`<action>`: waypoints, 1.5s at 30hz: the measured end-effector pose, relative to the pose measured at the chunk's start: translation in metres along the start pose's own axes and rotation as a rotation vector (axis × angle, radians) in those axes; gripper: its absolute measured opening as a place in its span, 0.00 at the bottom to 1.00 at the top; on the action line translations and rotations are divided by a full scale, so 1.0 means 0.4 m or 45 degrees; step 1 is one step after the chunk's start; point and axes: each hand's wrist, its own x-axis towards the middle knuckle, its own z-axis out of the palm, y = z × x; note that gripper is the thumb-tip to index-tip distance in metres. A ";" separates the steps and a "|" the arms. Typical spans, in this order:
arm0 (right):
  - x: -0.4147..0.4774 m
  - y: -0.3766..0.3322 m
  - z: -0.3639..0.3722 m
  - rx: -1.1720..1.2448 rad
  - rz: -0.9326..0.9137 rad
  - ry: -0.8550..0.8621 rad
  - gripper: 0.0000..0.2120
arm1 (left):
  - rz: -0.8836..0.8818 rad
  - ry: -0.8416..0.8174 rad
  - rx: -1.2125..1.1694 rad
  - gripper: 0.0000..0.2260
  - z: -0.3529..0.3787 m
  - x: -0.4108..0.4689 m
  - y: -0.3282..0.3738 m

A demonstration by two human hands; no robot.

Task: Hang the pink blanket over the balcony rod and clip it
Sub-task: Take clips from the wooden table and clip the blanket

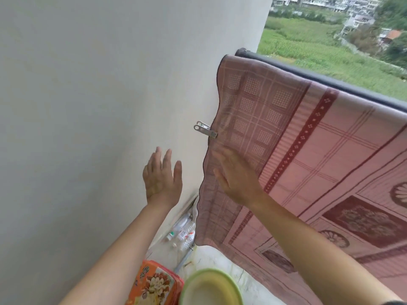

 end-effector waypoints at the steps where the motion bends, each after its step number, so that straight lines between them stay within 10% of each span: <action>1: -0.052 0.013 0.018 -0.034 0.078 -0.023 0.22 | 0.047 -0.035 0.024 0.28 0.017 -0.019 0.006; 11: -0.462 0.107 -0.066 -0.199 0.622 -0.090 0.25 | 0.435 -0.461 0.051 0.29 0.154 -0.206 0.217; 20: -0.863 0.188 -0.359 -0.267 0.917 0.266 0.24 | 0.953 -0.483 0.006 0.25 0.184 -0.478 0.600; 45: -2.539 0.230 -1.156 -0.805 2.075 0.690 0.32 | 2.036 -0.839 -0.399 0.29 0.452 -1.939 1.793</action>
